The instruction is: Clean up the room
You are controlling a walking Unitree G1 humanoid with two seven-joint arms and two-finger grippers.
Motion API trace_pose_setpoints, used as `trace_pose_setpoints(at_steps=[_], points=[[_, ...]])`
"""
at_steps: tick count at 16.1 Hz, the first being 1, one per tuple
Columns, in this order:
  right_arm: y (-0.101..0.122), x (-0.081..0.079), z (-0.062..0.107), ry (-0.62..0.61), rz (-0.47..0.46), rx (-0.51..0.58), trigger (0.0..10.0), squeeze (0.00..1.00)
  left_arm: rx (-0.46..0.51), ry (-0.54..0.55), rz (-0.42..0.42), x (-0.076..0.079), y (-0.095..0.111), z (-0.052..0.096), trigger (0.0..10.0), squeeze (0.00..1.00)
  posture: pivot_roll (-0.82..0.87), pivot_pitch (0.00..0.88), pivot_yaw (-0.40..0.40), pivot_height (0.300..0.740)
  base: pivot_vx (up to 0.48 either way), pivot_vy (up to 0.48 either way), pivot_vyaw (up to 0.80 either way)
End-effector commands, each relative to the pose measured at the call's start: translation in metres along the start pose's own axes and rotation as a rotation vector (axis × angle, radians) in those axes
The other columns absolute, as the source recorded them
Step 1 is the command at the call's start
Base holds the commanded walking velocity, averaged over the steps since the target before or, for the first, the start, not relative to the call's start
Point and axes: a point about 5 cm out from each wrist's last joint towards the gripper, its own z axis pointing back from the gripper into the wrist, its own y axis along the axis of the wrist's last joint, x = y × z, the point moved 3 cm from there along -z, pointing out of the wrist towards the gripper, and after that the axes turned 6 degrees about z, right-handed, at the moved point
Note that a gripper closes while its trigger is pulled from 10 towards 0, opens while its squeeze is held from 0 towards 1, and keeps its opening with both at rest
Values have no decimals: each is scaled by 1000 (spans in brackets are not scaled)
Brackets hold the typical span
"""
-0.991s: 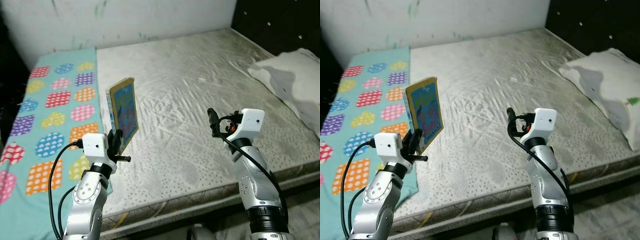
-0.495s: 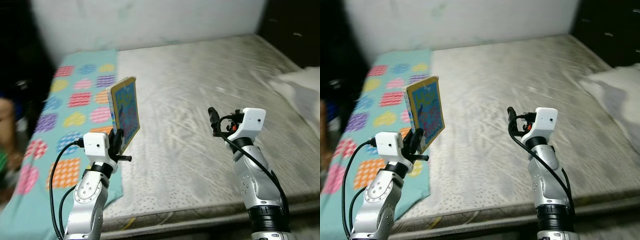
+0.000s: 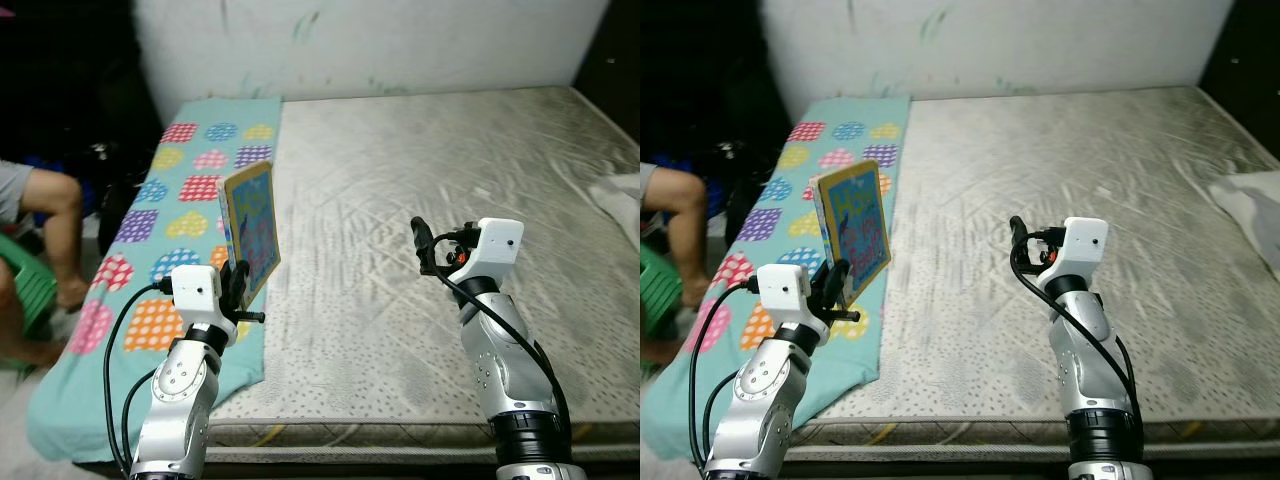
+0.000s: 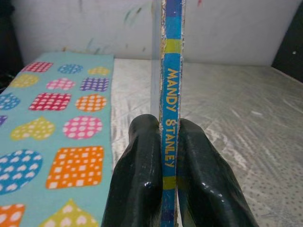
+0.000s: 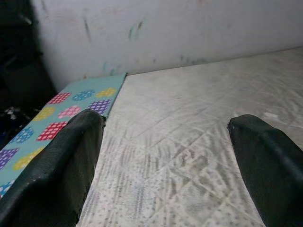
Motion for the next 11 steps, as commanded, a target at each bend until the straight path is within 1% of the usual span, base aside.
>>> trace_pose_setpoints(at_steps=[1, 2, 3, 4, 6, 8, 9, 11], points=[[0, -1, -1, -6, -8, 0, 10000, 0, 25, 4, -13, -2, 6, -1, 0, 0, -98, 0, 64, 740, 0, 0, 0], [-1, -2, 0, -5, -17, -5, 10000, 0, 24, 6, -15, -2, 6, -2, 0, 0, -96, 0, 61, 740, 0, 0, 0], [-2, -4, 0, 2, -21, -9, 10000, 0, 24, 9, -17, -2, 6, -2, 235, 0, -96, 0, 59, 740, 0, 0, 0], [-3, -6, 0, 9, -26, -11, 10000, 0, 24, 10, -17, -2, 6, -2, 1059, 0, -94, 0, 58, 740, 0, 0, 0], [-5, -9, -1, 22, -44, -25, 10000, 0, 24, 10, -16, -1, 5, -2, 1804, 0, -91, 0, 56, 740, 0, 0, -800], [-4, -10, -1, 28, -38, -23, 10000, 0, 24, 10, -14, -1, 5, -2, 1961, 0, -91, 0, 55, 740, 0, 0, -800], [-4, -10, 0, 30, -34, -16, 10000, 0, 23, 11, -13, -1, 5, -2, 2196, 0, -89, 0, 55, 740, 0, 0, 0], [-4, -11, 0, 34, -20, -15, 10000, 0, 21, 12, -14, -1, 5, -2, 2314, 0, -89, 0, 54, 740, 0, 0, 0]])
